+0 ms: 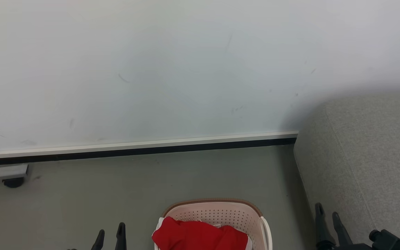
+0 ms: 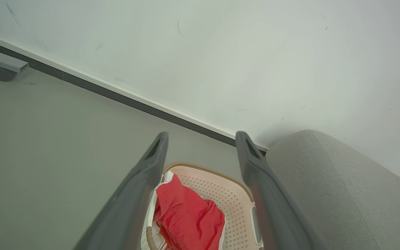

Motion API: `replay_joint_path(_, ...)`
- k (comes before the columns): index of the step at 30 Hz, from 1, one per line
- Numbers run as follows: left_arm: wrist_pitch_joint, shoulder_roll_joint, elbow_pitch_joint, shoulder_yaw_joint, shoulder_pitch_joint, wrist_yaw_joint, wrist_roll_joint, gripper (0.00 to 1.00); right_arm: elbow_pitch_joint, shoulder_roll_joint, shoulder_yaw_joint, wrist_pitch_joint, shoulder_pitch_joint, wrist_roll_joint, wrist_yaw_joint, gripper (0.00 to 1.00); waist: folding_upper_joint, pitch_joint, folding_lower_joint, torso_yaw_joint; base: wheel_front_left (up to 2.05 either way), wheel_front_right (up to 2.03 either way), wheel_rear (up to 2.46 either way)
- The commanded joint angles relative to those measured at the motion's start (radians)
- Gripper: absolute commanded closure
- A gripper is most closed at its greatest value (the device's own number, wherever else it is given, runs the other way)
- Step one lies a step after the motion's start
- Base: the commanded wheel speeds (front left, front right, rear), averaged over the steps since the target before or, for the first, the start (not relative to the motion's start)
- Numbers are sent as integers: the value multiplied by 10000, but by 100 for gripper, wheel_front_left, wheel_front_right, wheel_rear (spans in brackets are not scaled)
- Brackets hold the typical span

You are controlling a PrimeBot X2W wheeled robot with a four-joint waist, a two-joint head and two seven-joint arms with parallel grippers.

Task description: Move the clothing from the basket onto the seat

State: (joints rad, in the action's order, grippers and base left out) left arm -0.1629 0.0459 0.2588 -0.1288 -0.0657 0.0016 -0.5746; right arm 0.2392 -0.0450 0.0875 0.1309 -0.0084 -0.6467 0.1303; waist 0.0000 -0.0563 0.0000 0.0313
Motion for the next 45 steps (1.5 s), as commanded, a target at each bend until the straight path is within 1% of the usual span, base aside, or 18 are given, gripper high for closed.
replay_joint_path(1, -126, 59, -49, 15, -147, 5, 373, 0, -95, -67, 82, -9, 2, 405, 5, 0, 0, -13, 0, 10, 0, 0, 0)
replay_joint_path(8, -290, 140, -137, 13, -190, -17, 1222, 0, -134, -71, 106, -62, 93, 1339, 5, 0, 0, -54, 0, 64, 0, 0, 0)
replay_joint_path(15, -465, 172, -121, 117, -157, -62, 1660, 0, 3, -71, 217, -11, 133, 1895, 6, 0, 0, -98, 0, 71, 0, 0, 0)
replay_joint_path(26, -591, 247, 133, -25, -186, -53, 2305, 0, 216, -74, 322, 144, 103, 2812, 6, 0, 0, -181, 0, 49, 0, 0, 0)
replay_joint_path(37, -819, 282, 200, -146, 75, 160, 3034, 0, 201, -75, 613, 294, 121, 3548, 7, 0, 0, -331, 0, 19, 0, 0, 0)
replay_joint_path(45, -938, 319, 203, -70, 231, 330, 3286, 0, 253, -77, 768, 314, 190, 4004, 7, 0, 0, -470, 0, 4, 0, 0, 0)
